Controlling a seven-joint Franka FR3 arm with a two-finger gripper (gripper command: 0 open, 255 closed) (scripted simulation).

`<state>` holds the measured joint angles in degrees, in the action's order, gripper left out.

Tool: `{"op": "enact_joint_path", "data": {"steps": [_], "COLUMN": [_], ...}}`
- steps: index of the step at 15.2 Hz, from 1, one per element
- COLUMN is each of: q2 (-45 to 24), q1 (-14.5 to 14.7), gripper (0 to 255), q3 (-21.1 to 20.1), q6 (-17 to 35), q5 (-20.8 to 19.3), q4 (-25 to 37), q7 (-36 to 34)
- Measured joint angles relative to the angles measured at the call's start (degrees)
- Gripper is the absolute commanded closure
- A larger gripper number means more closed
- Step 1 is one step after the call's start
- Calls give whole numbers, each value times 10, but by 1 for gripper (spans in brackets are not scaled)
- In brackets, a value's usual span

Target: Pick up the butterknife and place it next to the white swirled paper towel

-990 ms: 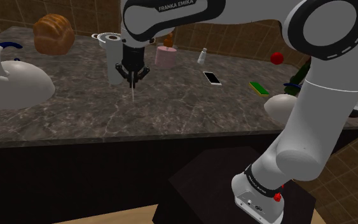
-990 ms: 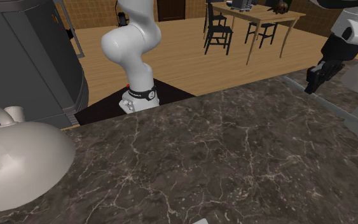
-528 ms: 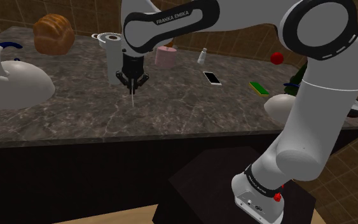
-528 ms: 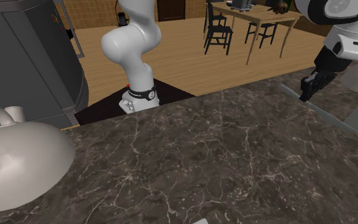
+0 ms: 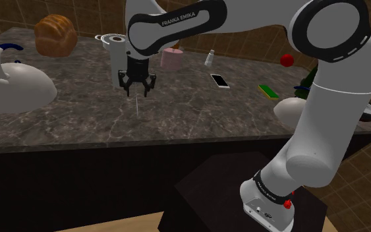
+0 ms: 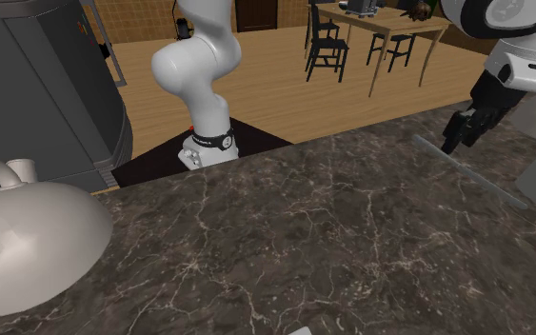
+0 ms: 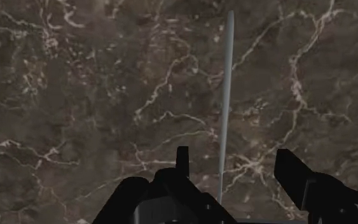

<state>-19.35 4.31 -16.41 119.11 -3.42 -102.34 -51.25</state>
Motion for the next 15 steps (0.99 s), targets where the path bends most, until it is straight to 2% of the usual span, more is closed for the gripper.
{"op": "enact_joint_path", "data": {"steps": [4, 9, 15], "q2": [0, 21, 22], "q1": [0, -2, -3], "gripper": [0, 0, 0], "q3": [0, -3, -2], "q6": [0, -59, -65], "q5": [0, 7, 8], "q4": [0, 39, 44], "q7": [0, 4, 5]}}
